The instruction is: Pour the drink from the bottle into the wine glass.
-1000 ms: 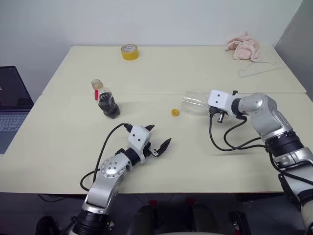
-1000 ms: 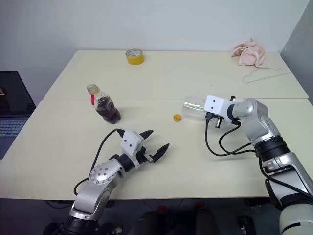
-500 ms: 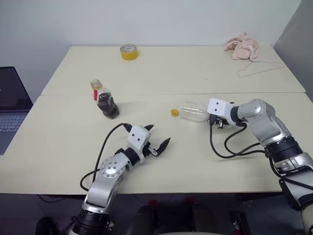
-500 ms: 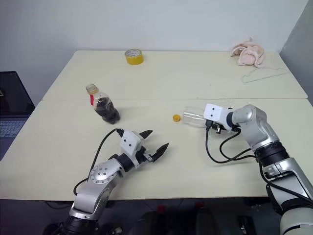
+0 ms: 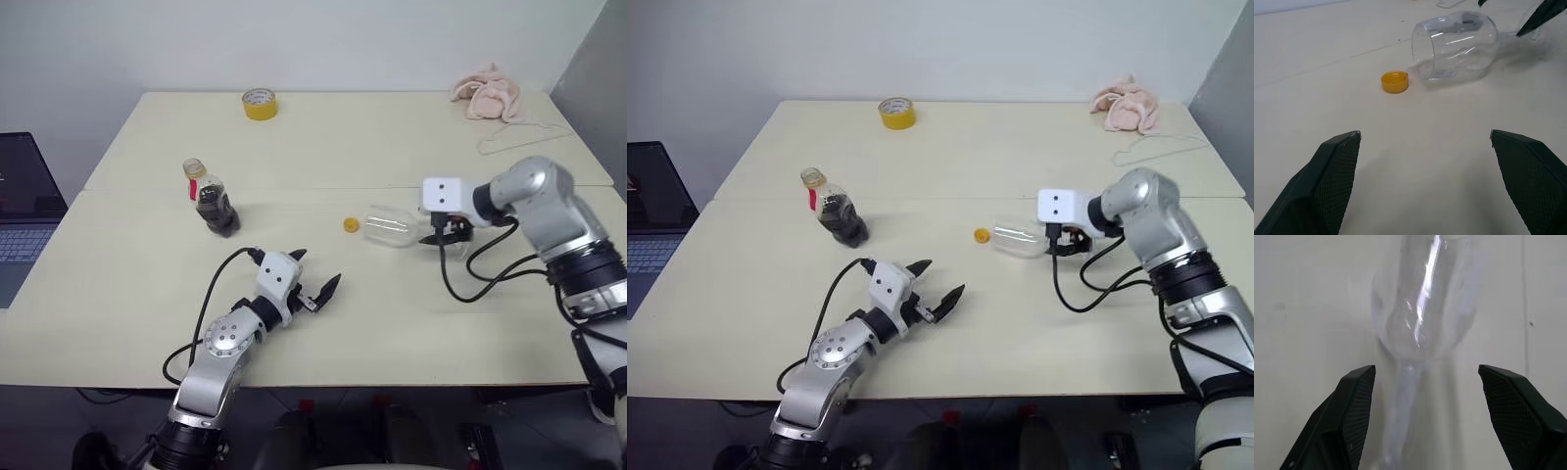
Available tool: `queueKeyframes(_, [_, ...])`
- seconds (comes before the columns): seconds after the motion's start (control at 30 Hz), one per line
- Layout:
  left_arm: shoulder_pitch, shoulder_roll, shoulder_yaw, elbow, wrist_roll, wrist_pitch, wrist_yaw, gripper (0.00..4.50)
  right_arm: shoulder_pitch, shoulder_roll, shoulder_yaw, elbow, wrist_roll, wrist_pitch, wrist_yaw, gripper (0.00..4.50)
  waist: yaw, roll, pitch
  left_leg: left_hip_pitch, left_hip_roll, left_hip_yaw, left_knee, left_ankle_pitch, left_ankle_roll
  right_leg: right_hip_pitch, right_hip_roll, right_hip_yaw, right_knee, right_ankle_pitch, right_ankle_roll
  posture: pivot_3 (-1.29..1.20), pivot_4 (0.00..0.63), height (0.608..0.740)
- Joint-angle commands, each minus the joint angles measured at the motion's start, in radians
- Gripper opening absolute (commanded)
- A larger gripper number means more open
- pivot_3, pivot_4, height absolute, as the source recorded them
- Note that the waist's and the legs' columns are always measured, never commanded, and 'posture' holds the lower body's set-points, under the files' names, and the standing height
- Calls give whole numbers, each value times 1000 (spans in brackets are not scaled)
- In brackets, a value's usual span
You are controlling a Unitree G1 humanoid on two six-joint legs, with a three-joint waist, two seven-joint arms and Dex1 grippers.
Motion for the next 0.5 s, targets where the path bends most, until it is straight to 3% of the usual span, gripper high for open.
queueKeyframes(0.03, [-2, -6, 0, -17, 7, -21, 3, 4500, -39, -17, 5, -12, 6, -21, 89, 3591, 0, 0, 0, 0, 0, 0, 0, 0, 0, 0, 0, 0, 0, 0, 0, 0, 150, 740])
queueKeyframes(0.17, [-15, -19, -5, -3, 14, -25, 9, 4500, -105, 45, 7, 48, -8, 74, 101, 3591, -5, 0, 0, 0, 0, 1, -1, 0, 0, -1, 0, 1, 1, 0, 0, 0, 150, 740])
queueKeyframes(0.5, [-6, -29, 0, -13, 28, -21, 14, 4500, -102, 76, 71, -129, 56, 466, 296, 3591, 0, 0, 0, -1, 0, 0, 0, 0, 0, -2, 0, 0, 1, 0, 0, 0, 150, 740])
